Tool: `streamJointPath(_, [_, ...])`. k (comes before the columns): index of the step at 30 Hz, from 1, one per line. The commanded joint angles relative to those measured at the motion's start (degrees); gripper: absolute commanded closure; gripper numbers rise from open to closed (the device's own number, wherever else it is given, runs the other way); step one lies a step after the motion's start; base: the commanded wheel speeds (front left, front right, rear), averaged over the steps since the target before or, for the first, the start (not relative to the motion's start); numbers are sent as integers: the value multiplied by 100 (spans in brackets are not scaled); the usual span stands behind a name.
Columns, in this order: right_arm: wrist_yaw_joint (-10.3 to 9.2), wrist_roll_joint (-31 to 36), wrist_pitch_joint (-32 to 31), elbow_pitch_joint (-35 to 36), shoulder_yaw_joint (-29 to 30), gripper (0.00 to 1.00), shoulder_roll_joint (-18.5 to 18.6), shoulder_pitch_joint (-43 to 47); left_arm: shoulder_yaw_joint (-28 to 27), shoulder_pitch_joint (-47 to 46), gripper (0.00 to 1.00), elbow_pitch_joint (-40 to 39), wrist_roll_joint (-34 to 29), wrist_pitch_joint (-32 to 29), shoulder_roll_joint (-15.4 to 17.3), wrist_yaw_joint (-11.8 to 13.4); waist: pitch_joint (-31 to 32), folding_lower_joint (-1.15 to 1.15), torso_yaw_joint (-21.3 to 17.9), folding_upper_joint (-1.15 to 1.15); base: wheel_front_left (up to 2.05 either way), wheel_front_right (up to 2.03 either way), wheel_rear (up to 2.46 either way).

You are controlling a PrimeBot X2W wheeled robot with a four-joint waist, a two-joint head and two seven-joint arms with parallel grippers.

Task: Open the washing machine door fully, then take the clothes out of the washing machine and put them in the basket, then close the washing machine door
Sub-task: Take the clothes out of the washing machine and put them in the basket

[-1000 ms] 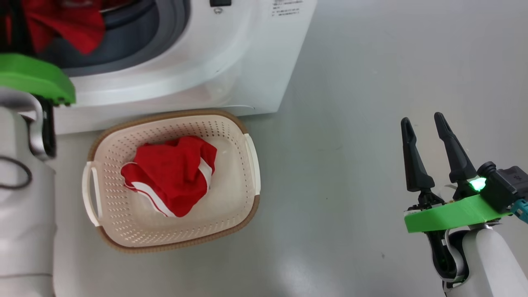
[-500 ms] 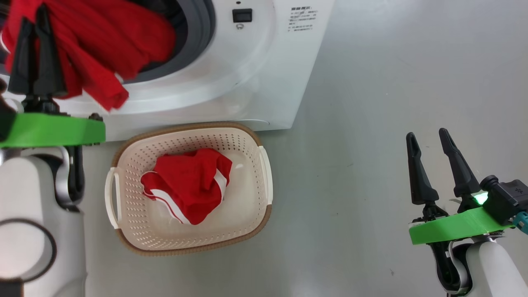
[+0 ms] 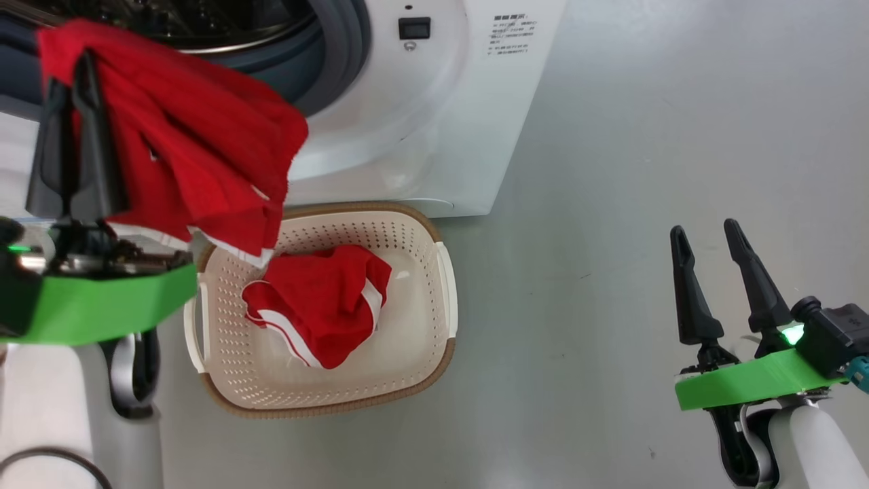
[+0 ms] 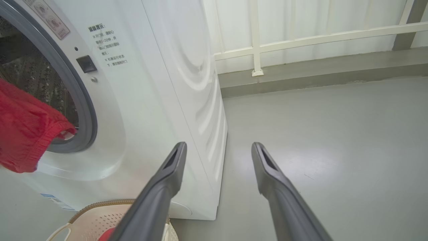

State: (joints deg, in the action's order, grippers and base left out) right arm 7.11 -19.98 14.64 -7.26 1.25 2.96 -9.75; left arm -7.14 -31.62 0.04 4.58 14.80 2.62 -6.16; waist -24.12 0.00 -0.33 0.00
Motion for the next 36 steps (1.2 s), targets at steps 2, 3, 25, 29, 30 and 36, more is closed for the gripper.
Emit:
streamJointPath(2, [37, 81, 36, 149, -92, 0, -8, 90, -106, 194, 100, -159, -7, 19, 108, -33, -26, 0, 14, 0, 0, 0, 0])
streamJointPath(3, [37, 85, 36, 151, -95, 0, -8, 83, -81, 251, 100, -125, 15, 19, 96, -42, -41, 0, 17, 0, 0, 0, 0])
streamJointPath(25, [37, 69, 36, 321, -115, 0, -8, -371, 677, 469, 100, 2199, 73, 19, 27, 57, -1156, 0, -148, 0, 0, 0, 0])
streamJointPath(29, [37, 65, 36, 378, -101, 0, -8, -455, 675, 167, 100, 2670, 59, 19, 27, 51, -1417, 0, -174, 0, 0, 0, 0])
streamJointPath(30, [37, 66, 36, 392, -98, 0, -8, -472, 697, 91, 100, 2770, 55, 19, 26, 48, -1482, 0, -178, 0, 0, 0, 0])
streamJointPath(36, [37, 68, 36, 444, -111, 0, -8, -613, 802, -388, 100, 3570, 18, 19, 26, -16, -1854, 0, -201, 0, 0, 0, 0])
